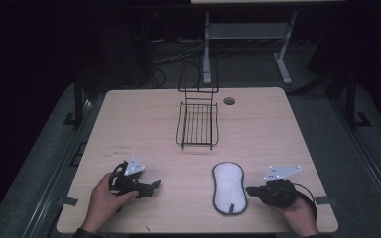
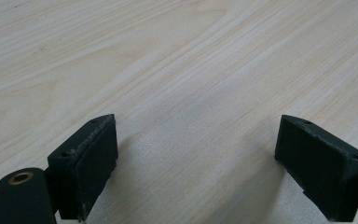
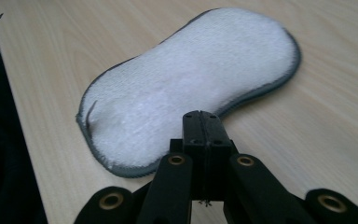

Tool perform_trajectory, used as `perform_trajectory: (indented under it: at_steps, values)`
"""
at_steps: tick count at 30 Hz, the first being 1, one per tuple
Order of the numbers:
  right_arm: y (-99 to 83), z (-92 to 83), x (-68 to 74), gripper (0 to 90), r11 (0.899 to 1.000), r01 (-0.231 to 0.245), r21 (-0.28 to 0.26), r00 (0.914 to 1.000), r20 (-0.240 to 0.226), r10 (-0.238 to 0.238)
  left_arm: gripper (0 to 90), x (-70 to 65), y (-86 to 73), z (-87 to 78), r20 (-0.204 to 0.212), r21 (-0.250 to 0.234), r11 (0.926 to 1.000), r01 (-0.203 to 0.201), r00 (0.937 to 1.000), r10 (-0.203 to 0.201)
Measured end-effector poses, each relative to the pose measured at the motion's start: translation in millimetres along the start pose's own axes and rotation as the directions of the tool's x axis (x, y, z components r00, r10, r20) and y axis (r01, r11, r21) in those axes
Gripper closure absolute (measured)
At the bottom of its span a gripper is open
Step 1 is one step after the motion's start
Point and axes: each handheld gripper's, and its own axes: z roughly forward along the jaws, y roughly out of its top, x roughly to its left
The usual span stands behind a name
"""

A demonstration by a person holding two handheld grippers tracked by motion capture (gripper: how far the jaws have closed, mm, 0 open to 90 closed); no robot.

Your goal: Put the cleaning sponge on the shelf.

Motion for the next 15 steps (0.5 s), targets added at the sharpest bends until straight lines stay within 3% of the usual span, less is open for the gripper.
perform_trajectory:
  at_steps: [6,15]
  values:
    - [3.1,8.5,7.6,89.9,1.000,0.020,0.023,0.9990,-0.040,-0.019,12.3,0.1,0.0,0.0,0.000,0.001,1.0000,-0.001,1.0000,0.001]
    - [10.1,17.7,14.7,89.8,0.998,0.044,0.033,0.9971,-0.063,-0.042,12.3,0.1,0.0,-0.1,0.000,0.001,1.0000,-0.001,1.0000,0.001]
